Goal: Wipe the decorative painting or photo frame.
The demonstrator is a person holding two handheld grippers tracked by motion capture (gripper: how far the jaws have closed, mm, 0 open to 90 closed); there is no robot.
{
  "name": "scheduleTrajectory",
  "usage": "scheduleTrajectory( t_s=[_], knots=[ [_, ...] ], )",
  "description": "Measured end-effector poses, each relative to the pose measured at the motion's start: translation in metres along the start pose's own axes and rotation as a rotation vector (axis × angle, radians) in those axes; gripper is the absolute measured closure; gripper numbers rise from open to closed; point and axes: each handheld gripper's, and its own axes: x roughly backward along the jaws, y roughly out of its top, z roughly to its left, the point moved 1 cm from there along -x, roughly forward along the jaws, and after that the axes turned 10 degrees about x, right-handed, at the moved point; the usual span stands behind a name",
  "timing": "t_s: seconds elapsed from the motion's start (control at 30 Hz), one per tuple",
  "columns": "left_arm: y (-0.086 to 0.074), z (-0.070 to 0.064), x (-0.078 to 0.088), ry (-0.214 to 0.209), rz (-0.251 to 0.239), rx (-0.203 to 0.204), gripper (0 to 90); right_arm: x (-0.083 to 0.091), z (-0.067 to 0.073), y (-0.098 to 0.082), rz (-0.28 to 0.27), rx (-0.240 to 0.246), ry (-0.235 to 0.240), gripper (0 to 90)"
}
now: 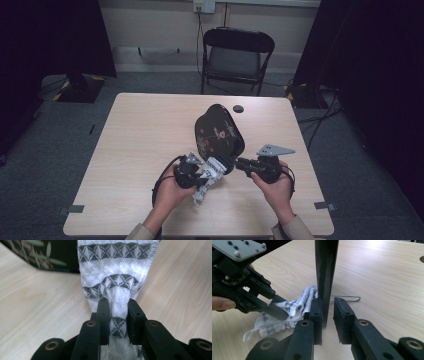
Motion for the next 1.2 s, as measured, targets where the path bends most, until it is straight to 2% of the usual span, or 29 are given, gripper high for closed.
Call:
scheduleTrajectory(
  t_s=[0.17,0.33,0.43,0.53,0.7,0.8,0.9,0.97,1.2],
  knots=[
    [-0.009,0.004,-0.001,0.006,0.018,0.006,75.2,-0.001,0.000,0.000,-0.001,0.002,-0.003,77.6],
    [-0.010,0.003,0.006,0.002,0.007,0.005,75.3,-0.001,0.001,0.000,-0.001,0.004,-0.002,77.7],
    [-0.002,0.000,0.020,-0.020,-0.049,0.009,75.3,-0.002,0.001,0.000,0.001,0.006,0.000,77.8],
    [0.015,-0.006,0.042,-0.023,-0.125,-0.018,75.4,-0.003,0.001,0.000,0.002,0.006,0.006,77.9],
    [0.048,-0.023,0.079,-0.045,-0.254,-0.061,75.3,-0.004,0.001,0.001,0.003,0.005,0.008,78.1],
    [0.068,-0.037,0.091,-0.052,-0.292,-0.091,75.2,-0.004,0.001,0.001,0.003,0.006,0.007,78.3],
    [0.079,-0.047,0.090,-0.057,-0.287,-0.122,75.2,-0.005,0.001,0.002,0.003,0.007,0.008,78.4],
    [0.083,-0.050,0.086,-0.059,-0.279,-0.129,75.1,-0.005,0.001,0.002,0.002,0.006,0.009,78.5],
    [0.075,-0.052,0.069,-0.067,-0.230,-0.134,75.0,-0.005,0.001,0.003,0.006,0.013,0.007,78.7]
  ],
)
